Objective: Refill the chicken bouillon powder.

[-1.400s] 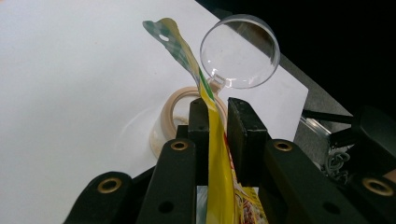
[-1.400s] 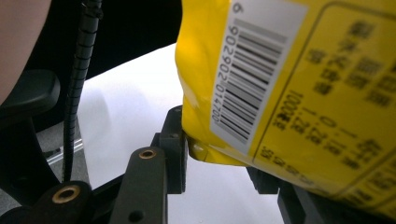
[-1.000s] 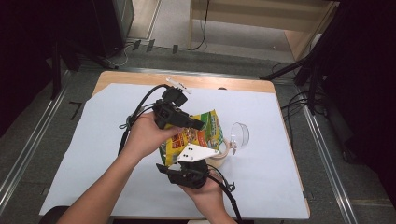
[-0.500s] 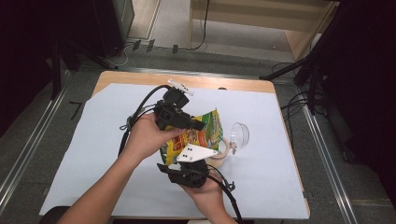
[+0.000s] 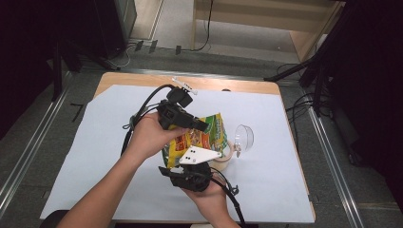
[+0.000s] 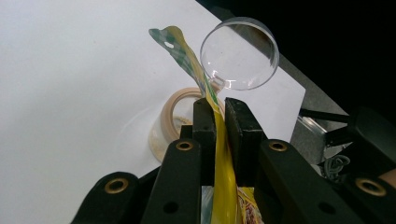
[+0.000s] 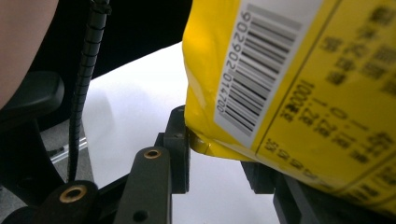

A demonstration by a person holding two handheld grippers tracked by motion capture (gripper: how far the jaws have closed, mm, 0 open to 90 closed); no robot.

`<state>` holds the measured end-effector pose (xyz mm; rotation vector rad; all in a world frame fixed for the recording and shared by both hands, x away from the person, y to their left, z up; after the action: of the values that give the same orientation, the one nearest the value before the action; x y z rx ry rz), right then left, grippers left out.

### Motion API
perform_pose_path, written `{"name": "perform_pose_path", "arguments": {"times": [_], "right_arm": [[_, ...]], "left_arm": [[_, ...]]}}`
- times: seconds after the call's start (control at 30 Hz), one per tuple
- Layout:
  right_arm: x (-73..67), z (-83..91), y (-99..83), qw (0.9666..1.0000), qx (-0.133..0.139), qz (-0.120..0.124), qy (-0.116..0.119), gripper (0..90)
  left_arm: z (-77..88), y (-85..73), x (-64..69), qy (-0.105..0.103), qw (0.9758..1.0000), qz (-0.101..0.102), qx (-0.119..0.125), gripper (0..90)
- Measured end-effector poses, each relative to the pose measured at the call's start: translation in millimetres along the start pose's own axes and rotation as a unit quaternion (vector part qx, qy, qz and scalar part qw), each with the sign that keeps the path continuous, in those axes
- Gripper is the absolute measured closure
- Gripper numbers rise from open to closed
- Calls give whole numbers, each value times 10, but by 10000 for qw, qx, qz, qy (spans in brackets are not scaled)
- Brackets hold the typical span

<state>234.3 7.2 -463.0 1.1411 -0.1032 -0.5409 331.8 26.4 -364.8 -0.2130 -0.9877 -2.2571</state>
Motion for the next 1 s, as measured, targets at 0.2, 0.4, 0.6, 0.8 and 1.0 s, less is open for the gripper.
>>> {"name": "perform_pose_path", "arguments": {"times": [0.2,0.4,0.6,0.8,1.0], "right_arm": [[-3,1,32,10000,-41,-29,17,649],[22,16,40,10000,-11,-93,2,680],[13,15,44,9997,47,-231,67,682],[9,25,67,9998,102,-171,53,678],[30,7,69,9998,58,-159,45,679]], "left_arm": [[0,43,-22,-4,9999,40,-101,837],[-26,64,-53,-116,9997,157,-161,837],[-18,71,-31,-84,9997,115,-174,838],[-2,90,-33,11,9998,109,-176,838],[10,94,-32,60,9999,69,-105,839]]}}
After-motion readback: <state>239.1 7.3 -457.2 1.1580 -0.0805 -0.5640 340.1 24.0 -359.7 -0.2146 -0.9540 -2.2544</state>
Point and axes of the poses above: each handheld gripper's, and its own axes: z roughly backward along the jaws, y roughly out of its top, x roughly to its right, the point moved 6 cm from there along -z, roughly forward along the jaws, and after that the axes turned 1 degree about z, right-handed, at the moved point
